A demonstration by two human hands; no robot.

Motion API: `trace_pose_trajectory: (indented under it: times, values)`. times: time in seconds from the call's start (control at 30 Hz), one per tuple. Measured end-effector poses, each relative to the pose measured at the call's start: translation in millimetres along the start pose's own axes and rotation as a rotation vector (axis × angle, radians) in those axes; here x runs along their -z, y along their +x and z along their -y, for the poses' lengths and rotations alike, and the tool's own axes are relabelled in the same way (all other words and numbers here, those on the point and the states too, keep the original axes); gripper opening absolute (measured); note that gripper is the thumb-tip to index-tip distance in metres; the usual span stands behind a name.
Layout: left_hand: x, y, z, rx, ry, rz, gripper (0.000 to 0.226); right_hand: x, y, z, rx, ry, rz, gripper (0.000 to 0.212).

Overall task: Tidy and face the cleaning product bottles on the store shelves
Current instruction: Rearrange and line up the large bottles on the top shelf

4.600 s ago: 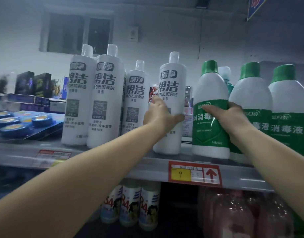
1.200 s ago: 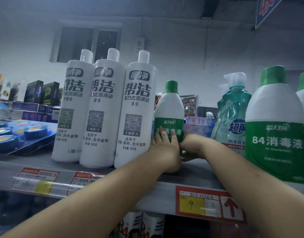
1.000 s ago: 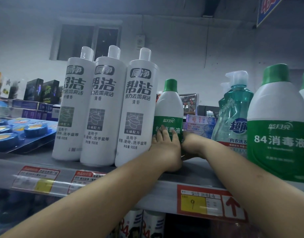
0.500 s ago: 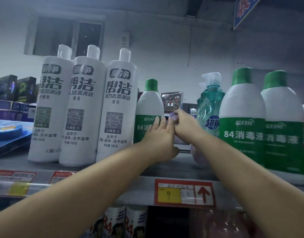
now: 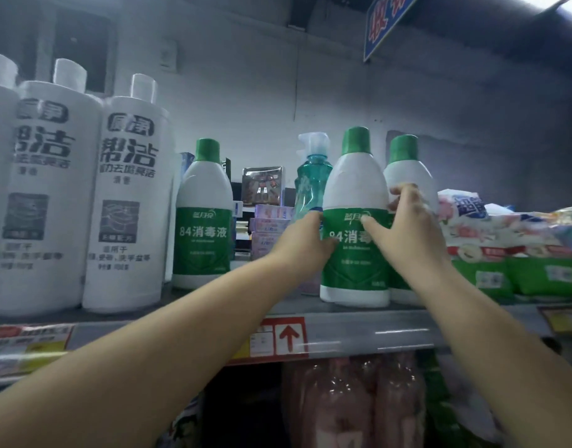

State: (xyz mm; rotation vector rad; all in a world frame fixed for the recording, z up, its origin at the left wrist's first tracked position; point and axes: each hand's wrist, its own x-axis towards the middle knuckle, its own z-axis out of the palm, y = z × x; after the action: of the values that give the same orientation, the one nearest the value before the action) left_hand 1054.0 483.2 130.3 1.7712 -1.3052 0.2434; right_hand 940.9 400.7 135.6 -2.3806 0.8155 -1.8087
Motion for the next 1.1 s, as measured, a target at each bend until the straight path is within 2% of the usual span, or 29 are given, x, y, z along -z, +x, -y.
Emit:
trace_pose_trajectory:
  times: [0.13,0.23,0.47,0.57,0.7,0.73,0.8,0.87,1.0,1.1]
  values:
    - [-12.3,5.4,-3.0,0.082,-0.186,0.017,0.034,-7.0,-7.5,-12.8,-0.213,0.009,0.269,0.054]
    - [-16.1,4.3,-3.9,0.098,-0.212,-0.054,0.040,-13.2,-10.4,-16.8,-0.268,0.061,0.324,0.050]
    - [-1.0,-10.5,7.5,0.068,-0.161,-0.206,0.058,-16.4,-13.8,-4.7,-0.189,0.151,0.351,0.049]
    - [15.6,-19.4,18.3,0.056,-0.183,-0.232,0.049,-25.1,-15.9,11.0,-0.136,0.168,0.401,0.049]
    - [41.0,-28.9,36.4,0.076,-0.144,-0.283,0.046,-45.1,-17.1,34.1,-0.090,0.268,0.493,0.030]
    - [47.2,-30.0,41.2,0.089,-0.122,-0.293,0.045,-50.3,-17.4,39.9,-0.084,0.316,0.533,0.030]
    - [59.0,-30.3,49.4,0.119,-0.090,-0.293,0.043,-62.4,-16.6,49.2,-0.054,0.369,0.606,0.046]
    - [67.7,-30.0,55.1,0.144,-0.040,-0.283,0.043,-70.1,-16.1,57.6,-0.016,0.367,0.620,0.052]
    - [74.4,-25.4,61.4,0.157,0.066,-0.261,0.045,-80.8,-14.4,64.1,0.029,0.297,0.571,0.044]
    - [74.1,-17.4,65.9,0.171,0.139,-0.213,0.048,-92.9,-13.7,61.8,-0.009,0.212,0.486,0.055]
